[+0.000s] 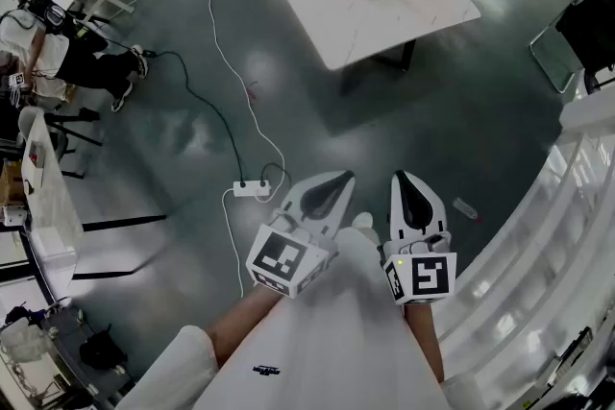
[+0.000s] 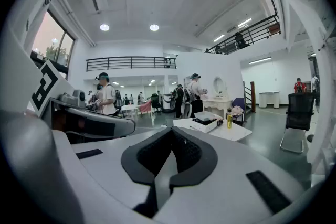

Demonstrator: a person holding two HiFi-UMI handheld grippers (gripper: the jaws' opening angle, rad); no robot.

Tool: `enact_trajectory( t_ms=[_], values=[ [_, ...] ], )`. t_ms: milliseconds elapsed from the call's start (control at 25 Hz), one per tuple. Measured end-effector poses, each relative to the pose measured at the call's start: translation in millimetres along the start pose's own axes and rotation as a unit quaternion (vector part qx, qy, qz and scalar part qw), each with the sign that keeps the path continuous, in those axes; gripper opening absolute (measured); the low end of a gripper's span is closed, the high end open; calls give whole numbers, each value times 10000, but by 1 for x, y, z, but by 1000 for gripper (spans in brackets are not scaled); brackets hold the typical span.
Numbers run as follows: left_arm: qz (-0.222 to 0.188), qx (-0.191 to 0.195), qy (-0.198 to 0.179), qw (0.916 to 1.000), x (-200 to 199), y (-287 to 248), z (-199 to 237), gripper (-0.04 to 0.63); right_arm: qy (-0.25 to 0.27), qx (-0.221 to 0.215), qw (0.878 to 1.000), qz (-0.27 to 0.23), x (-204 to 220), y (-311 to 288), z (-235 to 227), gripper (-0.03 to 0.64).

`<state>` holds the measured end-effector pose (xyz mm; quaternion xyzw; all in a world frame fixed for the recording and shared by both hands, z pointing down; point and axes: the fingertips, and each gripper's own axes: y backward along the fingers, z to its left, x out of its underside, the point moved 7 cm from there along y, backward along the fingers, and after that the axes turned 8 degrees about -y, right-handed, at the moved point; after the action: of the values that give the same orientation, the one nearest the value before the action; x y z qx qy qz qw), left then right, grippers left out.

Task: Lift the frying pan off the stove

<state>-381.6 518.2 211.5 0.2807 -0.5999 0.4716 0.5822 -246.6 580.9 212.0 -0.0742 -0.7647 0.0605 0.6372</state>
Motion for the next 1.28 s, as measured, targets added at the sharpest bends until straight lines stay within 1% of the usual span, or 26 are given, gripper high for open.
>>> enact_trajectory(
  t_ms=[120, 320, 480, 600, 760, 960, 1120, 1280],
  values=[
    [43, 35, 38, 10000, 1, -7, -7, 1, 27, 75, 10000, -4, -1, 7, -15, 0],
    [14, -136, 32, 9999, -8, -20, -15, 0, -60, 278, 9996, 1, -2, 27, -45, 0],
    [94, -189, 115, 9997, -8, -30, -25, 0, -101, 358, 9993, 6, -2, 41, -65, 0],
    [85, -187, 96, 9997, -10, -37, -41, 0, -96, 239, 9997, 18, 0, 49, -78, 0],
    [113, -221, 176, 9995, -2, -41, -60, 1, -83, 55, 9999, 35, 9, 56, -89, 2],
    [195, -246, 174, 9994, 6, -44, -71, 1, -159, 94, 9998, 16, 15, 66, -104, 2],
    [144, -296, 207, 9992, 6, -53, -68, 0, -238, 136, 9996, 20, 21, 62, -115, 2],
    [136, -299, 331, 9989, 7, -74, -49, 0, -231, 89, 9996, 98, 21, 35, -124, 2]
  ],
)
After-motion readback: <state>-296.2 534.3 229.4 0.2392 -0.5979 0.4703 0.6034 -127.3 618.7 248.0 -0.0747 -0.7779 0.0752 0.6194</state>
